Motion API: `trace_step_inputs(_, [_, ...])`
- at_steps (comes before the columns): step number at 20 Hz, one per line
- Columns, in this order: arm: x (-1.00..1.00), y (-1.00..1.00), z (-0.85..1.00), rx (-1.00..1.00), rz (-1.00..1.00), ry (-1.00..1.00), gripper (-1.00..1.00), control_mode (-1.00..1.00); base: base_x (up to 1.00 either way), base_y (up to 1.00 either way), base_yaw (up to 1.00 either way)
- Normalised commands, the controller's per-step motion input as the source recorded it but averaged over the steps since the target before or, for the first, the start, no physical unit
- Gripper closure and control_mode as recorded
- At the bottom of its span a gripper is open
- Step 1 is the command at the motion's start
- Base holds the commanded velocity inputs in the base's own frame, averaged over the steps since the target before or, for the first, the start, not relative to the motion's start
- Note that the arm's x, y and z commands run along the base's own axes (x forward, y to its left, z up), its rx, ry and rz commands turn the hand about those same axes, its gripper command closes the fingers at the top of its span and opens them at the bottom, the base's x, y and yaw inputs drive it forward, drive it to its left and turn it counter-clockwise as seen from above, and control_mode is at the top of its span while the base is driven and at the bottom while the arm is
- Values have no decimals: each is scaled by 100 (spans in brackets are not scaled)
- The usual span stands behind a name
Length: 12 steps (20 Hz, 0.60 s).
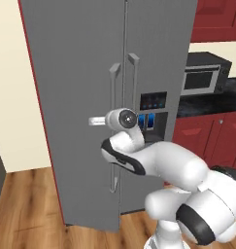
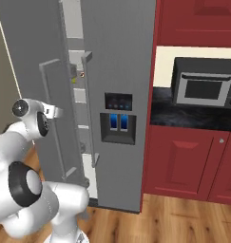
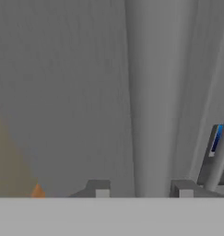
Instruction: Take the lemon wedge from the fridge and place it on the plate with fish on the dining counter.
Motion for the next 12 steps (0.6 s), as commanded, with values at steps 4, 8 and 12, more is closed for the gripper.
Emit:
trace_step_inputs(4, [-70,100,80,0,0,4,100,-100,0,0,0])
trace_step_inputs(8, [-91,100,62,-2,0,0,100,-100,0,0,0])
trace_step_inputs(12, [-100,90,35,-8,0,0,-100,-100,0,0,0])
